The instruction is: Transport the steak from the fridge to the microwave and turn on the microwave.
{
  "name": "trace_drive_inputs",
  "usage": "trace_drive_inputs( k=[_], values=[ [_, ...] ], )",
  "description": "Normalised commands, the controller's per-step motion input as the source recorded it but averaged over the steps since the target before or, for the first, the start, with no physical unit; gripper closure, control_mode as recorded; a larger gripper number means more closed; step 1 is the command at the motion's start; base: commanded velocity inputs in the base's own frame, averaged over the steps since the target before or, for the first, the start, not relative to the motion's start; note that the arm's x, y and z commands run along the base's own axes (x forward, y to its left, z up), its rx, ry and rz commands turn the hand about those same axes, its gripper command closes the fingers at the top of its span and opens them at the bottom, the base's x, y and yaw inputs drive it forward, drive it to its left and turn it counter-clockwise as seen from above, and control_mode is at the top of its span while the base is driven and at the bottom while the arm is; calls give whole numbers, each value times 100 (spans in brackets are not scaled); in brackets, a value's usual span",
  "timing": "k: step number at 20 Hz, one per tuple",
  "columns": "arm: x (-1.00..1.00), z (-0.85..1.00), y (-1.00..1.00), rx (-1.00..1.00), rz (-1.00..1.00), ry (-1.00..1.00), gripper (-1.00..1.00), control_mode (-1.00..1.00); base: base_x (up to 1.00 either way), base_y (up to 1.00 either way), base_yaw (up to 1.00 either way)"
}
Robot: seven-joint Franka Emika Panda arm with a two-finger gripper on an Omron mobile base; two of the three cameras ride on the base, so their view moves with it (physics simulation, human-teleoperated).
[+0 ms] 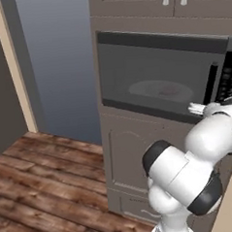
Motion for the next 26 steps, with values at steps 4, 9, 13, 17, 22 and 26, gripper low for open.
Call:
trace_drive_inputs(
  k=[4,9,13,17,22,26],
  values=[
    [-4,11,31,0,-71,29,-100,-100,0,0,0],
    [41,0,-9,-21,-66,39,-100,-100,0,0,0],
    [58,-19,-27,-34,-69,22,-100,-100,0,0,0],
    [59,-27,-24,-34,-71,15,-100,-100,0,0,0],
    [53,-14,-21,-18,-66,-4,-100,-100,0,0,0],
    [5,1,-30,2,-43,-37,-100,-100,0,0,0]
  ],
)
